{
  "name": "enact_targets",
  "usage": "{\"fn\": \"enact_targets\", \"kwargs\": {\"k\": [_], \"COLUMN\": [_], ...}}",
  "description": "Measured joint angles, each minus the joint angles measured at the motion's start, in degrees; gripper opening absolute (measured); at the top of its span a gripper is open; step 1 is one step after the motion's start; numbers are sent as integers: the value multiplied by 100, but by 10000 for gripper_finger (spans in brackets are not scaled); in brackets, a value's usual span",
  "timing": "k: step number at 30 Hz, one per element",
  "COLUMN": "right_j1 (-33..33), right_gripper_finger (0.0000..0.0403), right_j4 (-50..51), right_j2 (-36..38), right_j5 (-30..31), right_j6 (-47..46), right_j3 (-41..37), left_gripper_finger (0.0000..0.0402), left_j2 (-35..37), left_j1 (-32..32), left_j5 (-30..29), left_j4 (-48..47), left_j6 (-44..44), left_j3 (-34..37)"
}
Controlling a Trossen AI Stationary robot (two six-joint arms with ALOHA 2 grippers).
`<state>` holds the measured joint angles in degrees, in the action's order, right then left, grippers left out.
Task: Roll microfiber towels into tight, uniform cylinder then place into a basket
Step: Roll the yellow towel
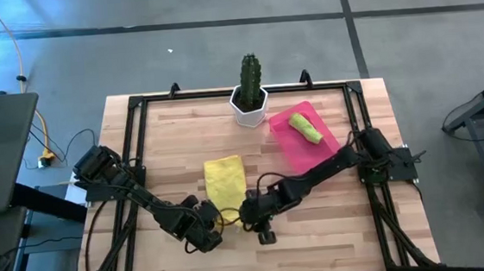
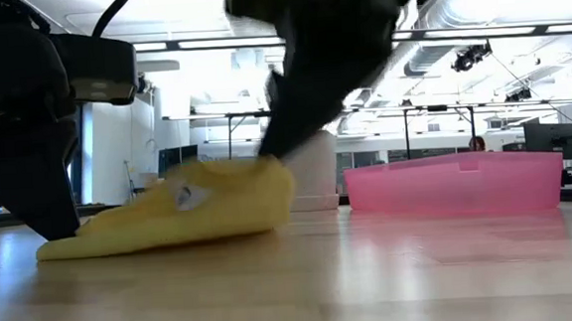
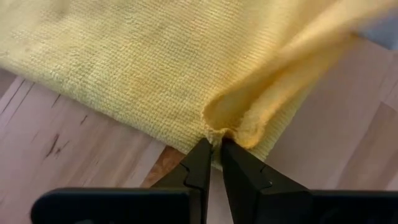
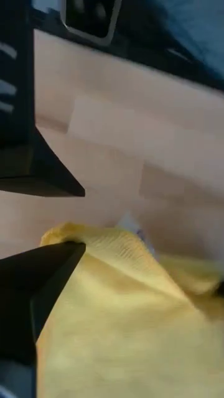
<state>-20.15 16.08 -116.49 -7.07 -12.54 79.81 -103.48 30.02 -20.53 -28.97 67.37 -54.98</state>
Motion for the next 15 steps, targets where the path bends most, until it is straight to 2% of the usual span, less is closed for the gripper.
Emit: {"fn": "enact_targets", "kwargs": {"k": [3, 7, 11, 15], "right_j1": [-209, -497, -664, -705], "right_gripper_finger": [121, 122, 122, 122], "right_j4": [212, 170, -52, -514], "right_j2": [2, 2, -23, -203], "right_j5": [176, 787, 1281, 1311], "right_j6": [730, 1281, 1261, 1216], "right_j3": [377, 538, 389, 61], "left_gripper_finger": [33, 33, 33, 33], "left_j2": [-3, -5, -8, -9], "left_j1": [0, 0, 0, 0], "left_j5": [0, 4, 17, 22], "left_j4": [-2, -9, -17, -22], "left_j6": [2, 4, 6, 7], "left_j3": [2, 2, 7, 9]}}
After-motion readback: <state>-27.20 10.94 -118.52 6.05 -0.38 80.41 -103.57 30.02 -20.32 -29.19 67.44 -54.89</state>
